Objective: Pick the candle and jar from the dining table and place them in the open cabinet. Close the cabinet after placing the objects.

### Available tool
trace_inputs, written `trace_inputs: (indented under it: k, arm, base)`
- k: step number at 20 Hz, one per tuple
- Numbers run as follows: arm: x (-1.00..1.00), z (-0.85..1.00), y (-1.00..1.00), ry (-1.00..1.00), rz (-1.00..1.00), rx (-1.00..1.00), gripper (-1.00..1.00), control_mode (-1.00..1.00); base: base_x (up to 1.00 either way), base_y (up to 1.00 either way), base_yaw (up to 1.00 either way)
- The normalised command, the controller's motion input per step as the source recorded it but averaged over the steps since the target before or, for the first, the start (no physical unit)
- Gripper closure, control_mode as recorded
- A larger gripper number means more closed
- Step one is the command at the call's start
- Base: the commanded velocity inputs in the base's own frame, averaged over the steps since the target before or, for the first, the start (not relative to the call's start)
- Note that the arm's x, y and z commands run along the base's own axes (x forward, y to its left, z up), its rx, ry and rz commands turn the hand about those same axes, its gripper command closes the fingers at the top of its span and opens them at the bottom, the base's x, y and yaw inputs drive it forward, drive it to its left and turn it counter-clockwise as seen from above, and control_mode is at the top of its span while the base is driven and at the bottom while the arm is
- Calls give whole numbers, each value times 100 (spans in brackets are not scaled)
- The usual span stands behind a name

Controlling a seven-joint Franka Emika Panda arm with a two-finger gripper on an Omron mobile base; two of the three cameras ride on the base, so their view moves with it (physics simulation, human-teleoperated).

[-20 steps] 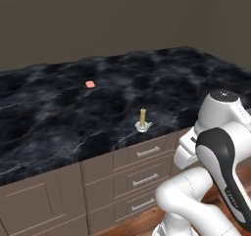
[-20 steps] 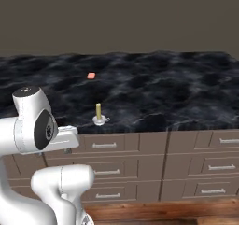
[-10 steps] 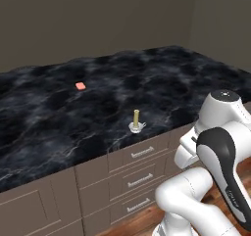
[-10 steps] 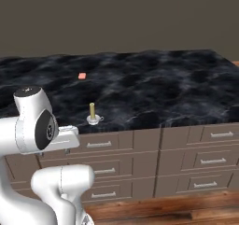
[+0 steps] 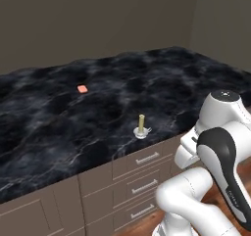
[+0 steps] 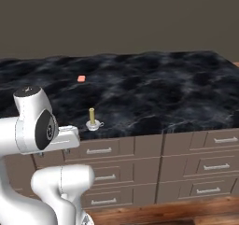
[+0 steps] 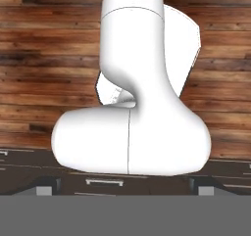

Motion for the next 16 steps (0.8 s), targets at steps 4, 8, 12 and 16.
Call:
trace_inputs:
  k: [4,8,12,16]
  arm:
    - [0,0,0,0,0,0,-100,100]
    - [0,0,0,0,0,0,-100,100]
    - [0,0,0,0,0,0,-100,100]
    - [0,0,0,0,0,0,-100,100]
  base:
    - [35,8,0]
    - [22,3,0]
    - [19,0,0]
    - [2,0,0]
